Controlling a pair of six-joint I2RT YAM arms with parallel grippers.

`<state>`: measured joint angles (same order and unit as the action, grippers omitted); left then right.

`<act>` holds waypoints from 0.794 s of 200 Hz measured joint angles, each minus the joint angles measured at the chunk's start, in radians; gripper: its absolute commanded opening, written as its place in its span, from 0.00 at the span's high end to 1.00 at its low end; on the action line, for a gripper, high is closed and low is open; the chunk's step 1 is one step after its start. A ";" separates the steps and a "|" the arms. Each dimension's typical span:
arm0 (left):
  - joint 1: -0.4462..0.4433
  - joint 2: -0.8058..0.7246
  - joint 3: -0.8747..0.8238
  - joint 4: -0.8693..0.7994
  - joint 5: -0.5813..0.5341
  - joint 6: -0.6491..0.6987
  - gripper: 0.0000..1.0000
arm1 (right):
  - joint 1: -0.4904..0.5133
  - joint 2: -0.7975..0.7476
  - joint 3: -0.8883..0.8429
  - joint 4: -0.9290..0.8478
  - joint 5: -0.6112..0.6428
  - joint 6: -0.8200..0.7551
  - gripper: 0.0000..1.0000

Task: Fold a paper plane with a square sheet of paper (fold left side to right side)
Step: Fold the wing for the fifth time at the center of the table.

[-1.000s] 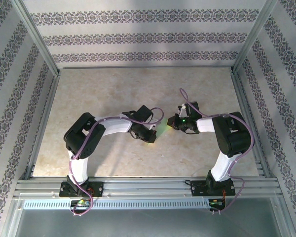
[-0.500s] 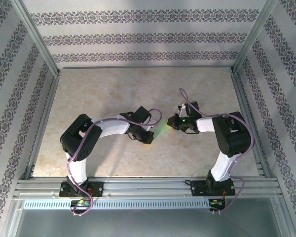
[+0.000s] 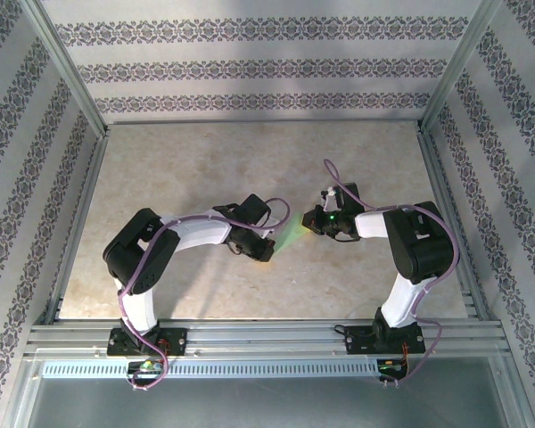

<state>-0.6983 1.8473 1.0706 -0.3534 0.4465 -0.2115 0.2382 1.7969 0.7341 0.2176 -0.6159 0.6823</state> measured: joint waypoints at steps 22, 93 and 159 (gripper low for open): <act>0.000 -0.012 -0.012 -0.008 -0.010 0.003 1.00 | 0.000 0.001 0.003 -0.005 0.000 -0.002 1.00; 0.000 -0.043 -0.047 -0.014 -0.031 0.003 1.00 | 0.000 0.002 0.008 -0.014 0.000 -0.002 1.00; 0.029 -0.167 -0.146 -0.038 -0.030 -0.012 0.83 | 0.021 -0.004 0.085 -0.154 0.050 -0.024 0.78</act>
<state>-0.6693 1.6806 0.9241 -0.3912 0.4164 -0.2234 0.2596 1.7927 0.8192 0.0635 -0.5663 0.6586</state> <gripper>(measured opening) 0.141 0.149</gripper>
